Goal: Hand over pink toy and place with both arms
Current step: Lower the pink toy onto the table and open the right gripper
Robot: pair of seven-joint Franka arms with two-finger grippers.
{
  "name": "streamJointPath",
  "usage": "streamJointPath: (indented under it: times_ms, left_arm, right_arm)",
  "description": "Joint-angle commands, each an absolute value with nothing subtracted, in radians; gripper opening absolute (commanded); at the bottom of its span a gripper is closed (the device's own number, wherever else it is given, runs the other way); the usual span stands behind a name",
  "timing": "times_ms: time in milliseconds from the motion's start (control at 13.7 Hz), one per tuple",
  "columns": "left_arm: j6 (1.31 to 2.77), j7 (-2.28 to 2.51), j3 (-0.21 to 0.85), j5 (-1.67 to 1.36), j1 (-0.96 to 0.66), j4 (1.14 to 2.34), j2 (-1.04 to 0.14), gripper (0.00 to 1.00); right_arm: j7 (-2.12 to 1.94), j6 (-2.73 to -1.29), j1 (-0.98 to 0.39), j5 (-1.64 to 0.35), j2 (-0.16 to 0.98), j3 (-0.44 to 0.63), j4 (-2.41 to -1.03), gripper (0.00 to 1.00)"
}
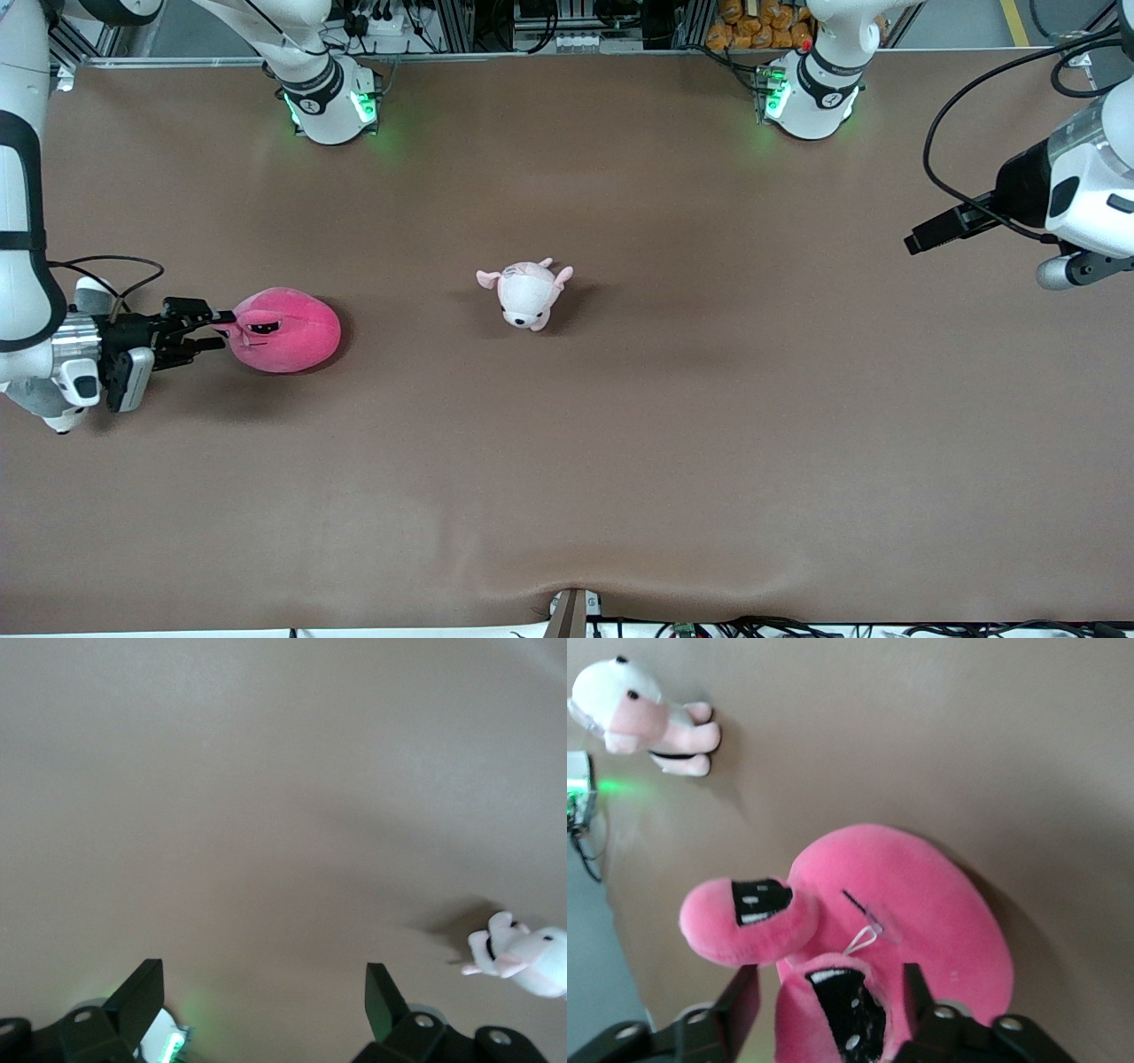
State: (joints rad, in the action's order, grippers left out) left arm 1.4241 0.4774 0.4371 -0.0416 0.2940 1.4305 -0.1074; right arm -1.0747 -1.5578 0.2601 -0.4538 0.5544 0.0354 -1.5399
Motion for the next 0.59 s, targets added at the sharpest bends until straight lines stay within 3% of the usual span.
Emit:
streamJointPath:
  times_ms: [0,512]
  left_arm:
    - [1.402,0.364,0.437,-0.003,0.313,1.457,-0.063,1.00]
    - [1.397,0.259,0.451,0.097,0.304,1.436,-0.023,1.00]
  right_arm:
    - [-0.973,-1.571,0.221,-0.387,0.465,0.026,-1.545,1.00]
    - [-0.695,-1.597,0.144,-0.293,0.295,0.025,-1.543,1.00]
